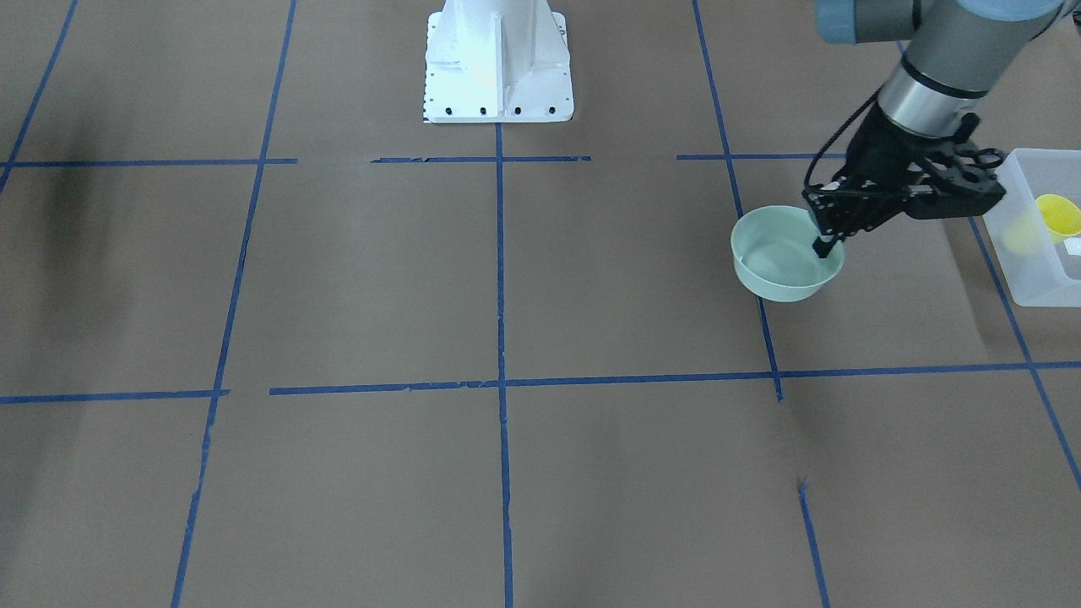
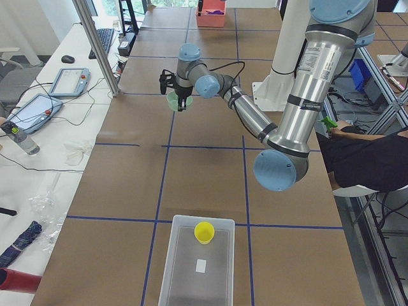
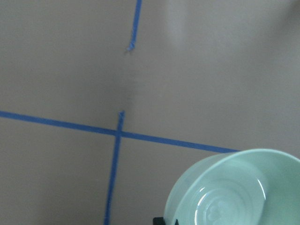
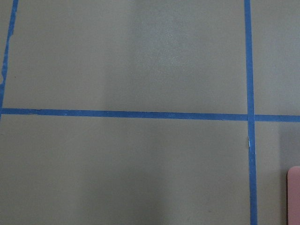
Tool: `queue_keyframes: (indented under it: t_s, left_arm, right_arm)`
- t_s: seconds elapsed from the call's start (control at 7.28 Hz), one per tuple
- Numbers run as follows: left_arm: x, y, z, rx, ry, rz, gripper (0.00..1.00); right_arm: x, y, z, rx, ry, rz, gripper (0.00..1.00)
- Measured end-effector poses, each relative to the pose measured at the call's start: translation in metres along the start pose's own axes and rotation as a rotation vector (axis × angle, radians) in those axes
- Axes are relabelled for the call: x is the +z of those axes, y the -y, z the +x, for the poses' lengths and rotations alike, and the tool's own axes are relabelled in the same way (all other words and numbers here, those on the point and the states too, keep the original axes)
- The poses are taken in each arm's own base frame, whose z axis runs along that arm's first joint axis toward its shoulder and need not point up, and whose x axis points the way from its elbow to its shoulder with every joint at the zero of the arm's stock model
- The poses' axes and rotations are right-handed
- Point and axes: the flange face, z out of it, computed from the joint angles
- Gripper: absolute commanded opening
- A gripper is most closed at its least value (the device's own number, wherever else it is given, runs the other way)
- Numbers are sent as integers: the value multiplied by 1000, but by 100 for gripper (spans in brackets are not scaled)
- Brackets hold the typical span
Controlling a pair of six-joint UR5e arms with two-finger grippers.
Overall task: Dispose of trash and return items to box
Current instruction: 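Lift the green bowl with the left gripper and carry it away, then lower the green bowl into the clear bin with the left gripper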
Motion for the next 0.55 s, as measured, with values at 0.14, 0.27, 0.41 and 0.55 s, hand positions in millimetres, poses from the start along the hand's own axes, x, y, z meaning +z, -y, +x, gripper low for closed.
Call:
queue_keyframes:
  t_s: [0.14, 0.27, 0.41, 0.55]
  left_arm:
    - [-4, 20, -48, 56, 32, -6, 0]
    - [-10, 42, -98, 100, 53, -14, 0]
    - [-17, 62, -147, 132, 73, -17, 0]
    - [-25, 78, -197, 147, 96, -17, 0]
  right_arm:
    - [-7, 4, 7, 14, -1, 13, 100]
    - [-16, 8, 17, 15, -2, 23, 100]
    - [-24, 11, 29, 0, -10, 21, 100]
    - [-32, 17, 41, -17, -24, 3, 100]
